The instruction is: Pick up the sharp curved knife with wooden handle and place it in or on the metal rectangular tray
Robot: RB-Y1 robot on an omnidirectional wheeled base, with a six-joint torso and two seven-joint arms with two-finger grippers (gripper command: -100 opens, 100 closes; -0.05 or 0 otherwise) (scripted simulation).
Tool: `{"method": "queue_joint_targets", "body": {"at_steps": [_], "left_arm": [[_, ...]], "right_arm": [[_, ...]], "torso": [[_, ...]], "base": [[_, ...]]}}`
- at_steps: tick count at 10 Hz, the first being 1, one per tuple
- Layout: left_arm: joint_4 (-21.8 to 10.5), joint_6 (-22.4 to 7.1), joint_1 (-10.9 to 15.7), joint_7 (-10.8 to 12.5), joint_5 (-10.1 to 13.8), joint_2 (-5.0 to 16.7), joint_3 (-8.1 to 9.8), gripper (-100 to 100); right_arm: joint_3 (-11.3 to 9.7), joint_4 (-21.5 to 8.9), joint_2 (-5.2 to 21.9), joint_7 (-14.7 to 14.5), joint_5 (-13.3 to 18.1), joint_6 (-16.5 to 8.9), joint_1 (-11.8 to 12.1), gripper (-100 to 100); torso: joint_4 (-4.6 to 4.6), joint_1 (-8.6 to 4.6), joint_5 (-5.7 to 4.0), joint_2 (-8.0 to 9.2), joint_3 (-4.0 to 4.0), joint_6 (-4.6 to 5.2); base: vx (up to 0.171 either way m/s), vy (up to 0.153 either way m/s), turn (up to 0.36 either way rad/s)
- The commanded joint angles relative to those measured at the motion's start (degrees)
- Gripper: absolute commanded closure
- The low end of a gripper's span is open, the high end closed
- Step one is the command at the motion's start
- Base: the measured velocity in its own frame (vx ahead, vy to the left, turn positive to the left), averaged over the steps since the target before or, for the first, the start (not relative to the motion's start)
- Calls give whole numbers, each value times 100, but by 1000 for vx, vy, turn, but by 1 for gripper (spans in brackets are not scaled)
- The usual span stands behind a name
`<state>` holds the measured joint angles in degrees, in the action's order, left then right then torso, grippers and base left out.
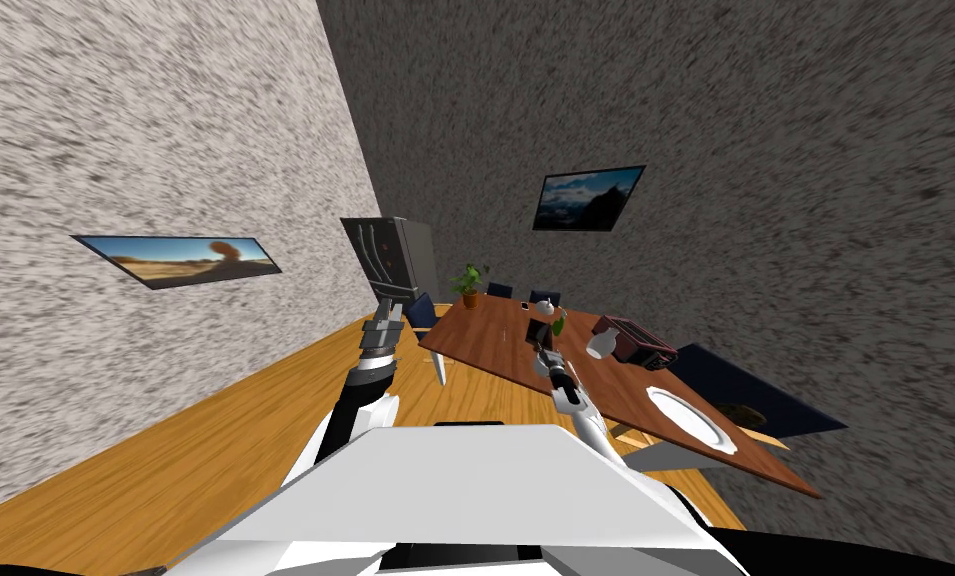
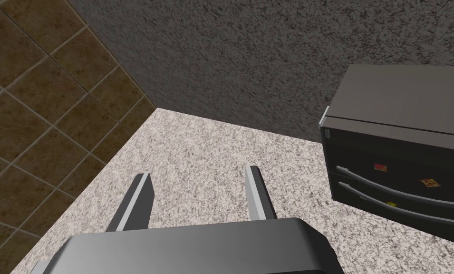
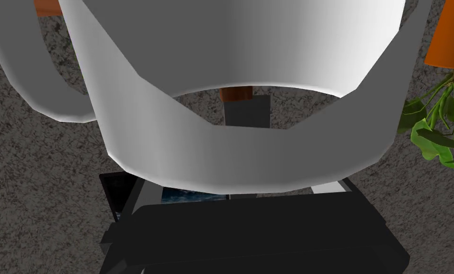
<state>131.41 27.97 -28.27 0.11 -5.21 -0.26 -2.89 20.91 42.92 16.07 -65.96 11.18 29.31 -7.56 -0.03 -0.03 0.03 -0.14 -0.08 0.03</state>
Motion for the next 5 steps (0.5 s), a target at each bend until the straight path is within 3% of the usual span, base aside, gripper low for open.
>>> {"method": "queue_joint_targets", "body": {"at_steps": [1, 5], "left_arm": [[0, 0, 0, 0, 0, 0, 0, 0], [0, 0, 0, 0, 0, 0, 0, 0]], "right_arm": [[14, -259, 13, -286, -5, 19, -164, -100], [56, -855, 78, -893, -15, 105, -557, -100]], "torso": [[0, 0, 0, 0, 0, 0], [-1, -1, 0, -4, -2, 0]], "base": [[62, 4, -29], [65, 8, -22]]}}
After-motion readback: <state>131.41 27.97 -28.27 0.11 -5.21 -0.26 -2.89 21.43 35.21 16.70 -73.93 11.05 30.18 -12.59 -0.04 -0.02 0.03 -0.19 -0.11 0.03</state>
